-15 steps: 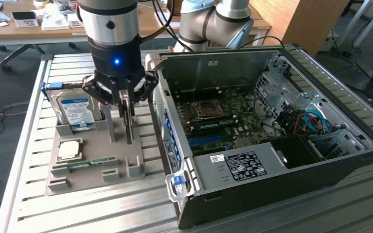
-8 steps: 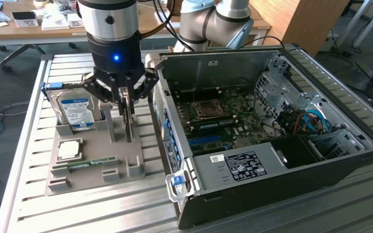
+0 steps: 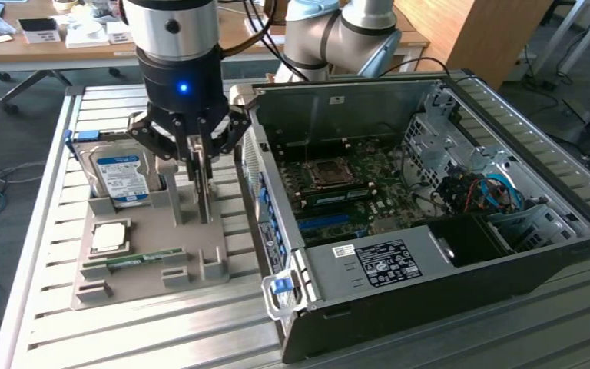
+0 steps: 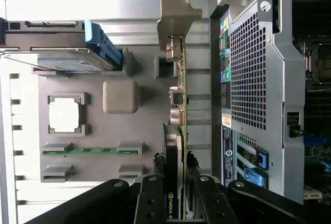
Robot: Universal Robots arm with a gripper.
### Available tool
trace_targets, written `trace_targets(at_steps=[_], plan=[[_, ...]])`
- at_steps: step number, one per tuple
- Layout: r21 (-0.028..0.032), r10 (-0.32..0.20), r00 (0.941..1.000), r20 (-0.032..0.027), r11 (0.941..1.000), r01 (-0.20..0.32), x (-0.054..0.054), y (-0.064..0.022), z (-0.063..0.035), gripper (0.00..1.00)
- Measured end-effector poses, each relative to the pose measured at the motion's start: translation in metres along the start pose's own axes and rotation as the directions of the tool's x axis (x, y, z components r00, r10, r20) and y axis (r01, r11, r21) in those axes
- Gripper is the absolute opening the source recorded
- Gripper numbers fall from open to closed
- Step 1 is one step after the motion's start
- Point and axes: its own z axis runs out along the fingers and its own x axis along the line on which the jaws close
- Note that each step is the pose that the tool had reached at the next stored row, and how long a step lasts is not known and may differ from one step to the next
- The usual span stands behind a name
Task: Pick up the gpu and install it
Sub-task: 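Pick up the gpu and move the gpu toward the slot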
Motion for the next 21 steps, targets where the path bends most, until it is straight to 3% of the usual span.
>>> trace_targets(at_steps=[21], plan=[[-0.0006,0.000,1.0000,-0.0001,1.0000,0.000,-0.001,0.0028,-0.0643,0.27]])
